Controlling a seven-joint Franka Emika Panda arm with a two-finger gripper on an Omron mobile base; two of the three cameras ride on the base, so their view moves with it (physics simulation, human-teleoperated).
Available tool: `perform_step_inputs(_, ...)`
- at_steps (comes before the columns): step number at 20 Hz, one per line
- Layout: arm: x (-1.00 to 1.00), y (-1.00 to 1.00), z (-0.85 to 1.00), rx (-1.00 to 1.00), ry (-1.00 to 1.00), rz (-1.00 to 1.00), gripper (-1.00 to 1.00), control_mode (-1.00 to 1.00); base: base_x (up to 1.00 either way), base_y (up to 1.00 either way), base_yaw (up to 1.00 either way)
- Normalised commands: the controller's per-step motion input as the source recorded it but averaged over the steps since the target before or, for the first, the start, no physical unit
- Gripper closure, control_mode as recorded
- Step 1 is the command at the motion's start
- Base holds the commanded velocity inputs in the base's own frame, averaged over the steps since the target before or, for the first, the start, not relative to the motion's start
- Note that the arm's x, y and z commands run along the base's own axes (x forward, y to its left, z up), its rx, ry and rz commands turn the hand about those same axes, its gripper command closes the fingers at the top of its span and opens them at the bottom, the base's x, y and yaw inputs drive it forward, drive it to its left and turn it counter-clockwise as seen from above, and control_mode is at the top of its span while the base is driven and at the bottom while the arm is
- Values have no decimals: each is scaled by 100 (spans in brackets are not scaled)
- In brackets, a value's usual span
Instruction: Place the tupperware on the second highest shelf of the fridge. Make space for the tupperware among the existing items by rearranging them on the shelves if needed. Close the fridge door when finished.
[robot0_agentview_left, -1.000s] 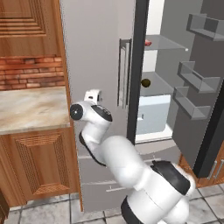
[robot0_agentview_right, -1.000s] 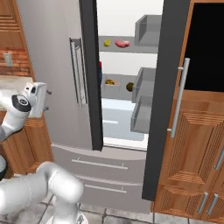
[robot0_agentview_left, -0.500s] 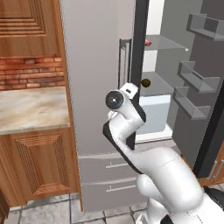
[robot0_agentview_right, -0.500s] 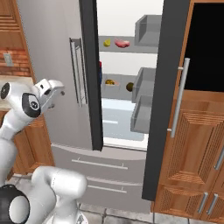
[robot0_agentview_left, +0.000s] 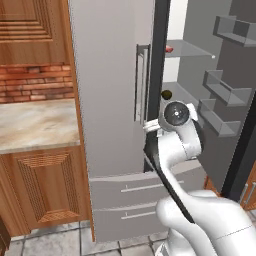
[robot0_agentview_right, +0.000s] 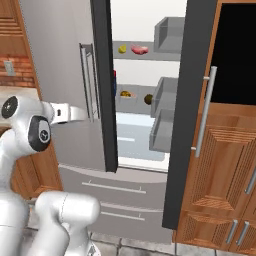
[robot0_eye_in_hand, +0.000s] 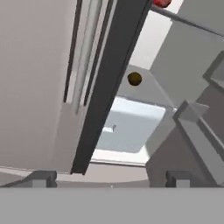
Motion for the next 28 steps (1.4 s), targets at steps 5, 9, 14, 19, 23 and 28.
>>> perform_step_inputs(5, -88, -97, 2, 70, -20, -4, -100, -100, 0, 0, 0)
perform_step_inputs(9, -77, -45, 42, 31, -2, -6, -100, -100, 0, 0, 0)
perform_step_inputs(14, -51, -45, 49, 17, 9, -14, -100, -100, 0, 0, 0)
perform_step_inputs(19, -11, -83, 8, 28, 1, -19, -100, -100, 0, 0, 0)
perform_step_inputs(23, -18, -100, -16, 35, -3, -3, -100, -100, 0, 0, 0)
perform_step_inputs(28, -9, -100, -23, 32, -1, -1, -100, -100, 0, 0, 0)
